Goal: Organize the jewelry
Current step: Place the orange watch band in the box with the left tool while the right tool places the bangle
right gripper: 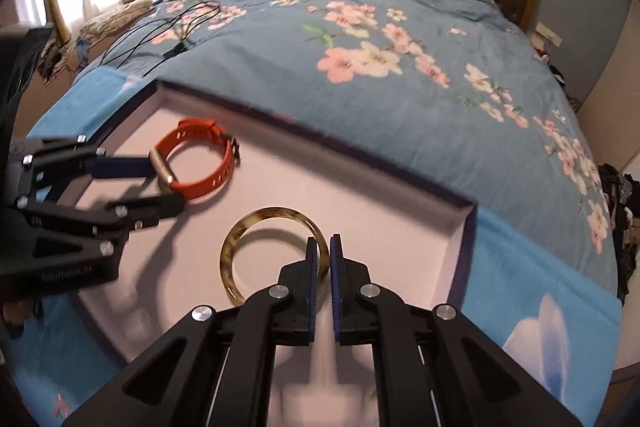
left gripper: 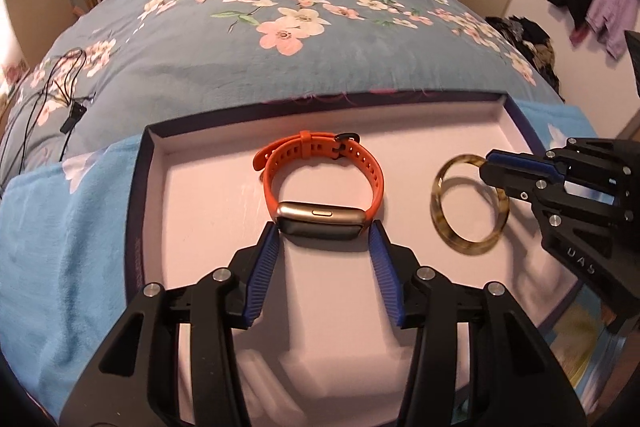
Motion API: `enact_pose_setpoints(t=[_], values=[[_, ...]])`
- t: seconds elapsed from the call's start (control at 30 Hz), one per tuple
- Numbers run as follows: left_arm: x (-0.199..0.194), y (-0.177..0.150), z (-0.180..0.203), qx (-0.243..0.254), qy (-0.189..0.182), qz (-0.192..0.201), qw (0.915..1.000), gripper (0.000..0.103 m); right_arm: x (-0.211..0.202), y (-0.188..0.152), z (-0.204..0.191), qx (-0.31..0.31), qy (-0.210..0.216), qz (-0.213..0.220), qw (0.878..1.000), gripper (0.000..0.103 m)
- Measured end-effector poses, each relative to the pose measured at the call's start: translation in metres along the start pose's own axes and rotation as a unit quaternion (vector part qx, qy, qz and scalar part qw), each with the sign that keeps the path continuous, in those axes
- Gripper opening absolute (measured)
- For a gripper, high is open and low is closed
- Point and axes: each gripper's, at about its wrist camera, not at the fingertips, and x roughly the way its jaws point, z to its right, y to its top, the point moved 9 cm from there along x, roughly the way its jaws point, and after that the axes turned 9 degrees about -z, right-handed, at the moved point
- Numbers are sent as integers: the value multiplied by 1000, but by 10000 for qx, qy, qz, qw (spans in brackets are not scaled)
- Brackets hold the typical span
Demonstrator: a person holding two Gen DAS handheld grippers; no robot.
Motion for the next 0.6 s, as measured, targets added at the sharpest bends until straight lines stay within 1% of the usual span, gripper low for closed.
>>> enact_pose_setpoints(t=[0.13, 0.2, 0.3, 0.37, 0.4, 0.43, 0.53, 0.6], values=[[5, 12, 0, -284, -121, -46, 9995, 46, 8, 19, 14, 116, -197, 3, 9997, 5], [6, 16, 3, -362, -174, -69, 9992, 52, 13, 25, 20, 200, -217, -44, 9996, 5], [7, 19, 4, -367, -254, -50, 9990, 55, 18, 29, 24, 298, -214, -65, 9993, 5], [7, 17, 9, -320, -446, -37, 9985, 61, 18, 32, 27, 388, -195, -36, 9991, 6], [6, 17, 12, -269, -583, -9, 9979, 62, 17, 33, 29, 457, -193, 25, 9988, 16], [6, 15, 15, -212, -688, 8, 9974, 64, 14, 33, 31, 527, -193, 93, 9984, 22], [1, 9, 20, -64, -781, 105, 9969, 64, -5, 29, 34, 714, -51, 397, 9966, 24], [-10, 4, 21, 55, -764, 292, 9966, 64, -29, 21, 31, 745, 216, 699, 9945, 24]])
